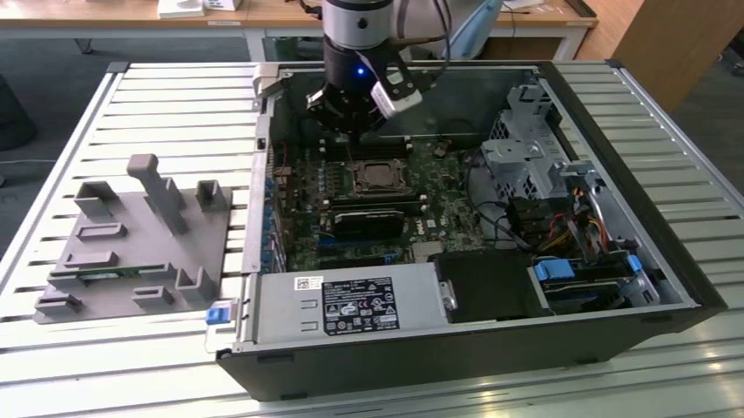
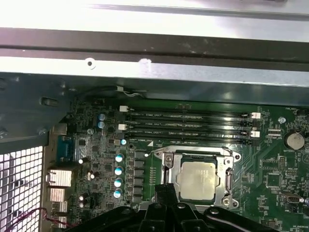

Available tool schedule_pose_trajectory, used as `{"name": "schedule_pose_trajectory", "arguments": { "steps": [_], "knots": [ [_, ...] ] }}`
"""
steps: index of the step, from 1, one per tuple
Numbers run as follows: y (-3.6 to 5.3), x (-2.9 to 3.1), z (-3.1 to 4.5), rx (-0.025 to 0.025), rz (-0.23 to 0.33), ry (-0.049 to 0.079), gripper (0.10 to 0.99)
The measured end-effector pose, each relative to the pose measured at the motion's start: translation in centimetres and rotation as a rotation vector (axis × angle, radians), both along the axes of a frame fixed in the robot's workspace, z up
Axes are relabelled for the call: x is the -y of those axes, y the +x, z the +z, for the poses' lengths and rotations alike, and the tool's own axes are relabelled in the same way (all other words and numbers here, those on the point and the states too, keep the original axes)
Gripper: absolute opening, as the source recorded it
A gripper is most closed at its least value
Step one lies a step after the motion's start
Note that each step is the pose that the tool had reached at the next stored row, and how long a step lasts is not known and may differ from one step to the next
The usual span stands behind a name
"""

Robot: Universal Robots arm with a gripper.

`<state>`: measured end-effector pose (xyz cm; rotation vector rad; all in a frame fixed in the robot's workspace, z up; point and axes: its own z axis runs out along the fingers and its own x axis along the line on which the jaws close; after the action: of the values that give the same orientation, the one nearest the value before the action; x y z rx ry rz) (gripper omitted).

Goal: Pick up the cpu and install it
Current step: 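Install the first cpu locking lever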

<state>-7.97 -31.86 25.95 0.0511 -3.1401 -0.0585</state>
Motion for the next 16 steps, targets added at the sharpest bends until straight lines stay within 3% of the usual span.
{"name": "schedule_pose_trajectory", "arguments": {
  "steps": [10, 16],
  "knots": [
    [-1.35, -0.07, -0.10, 0.0005, 0.000, 0.000, 0.106],
    [-1.92, -0.64, -0.22, 0.0005, 0.000, 0.000, 0.106]
  ]
}}
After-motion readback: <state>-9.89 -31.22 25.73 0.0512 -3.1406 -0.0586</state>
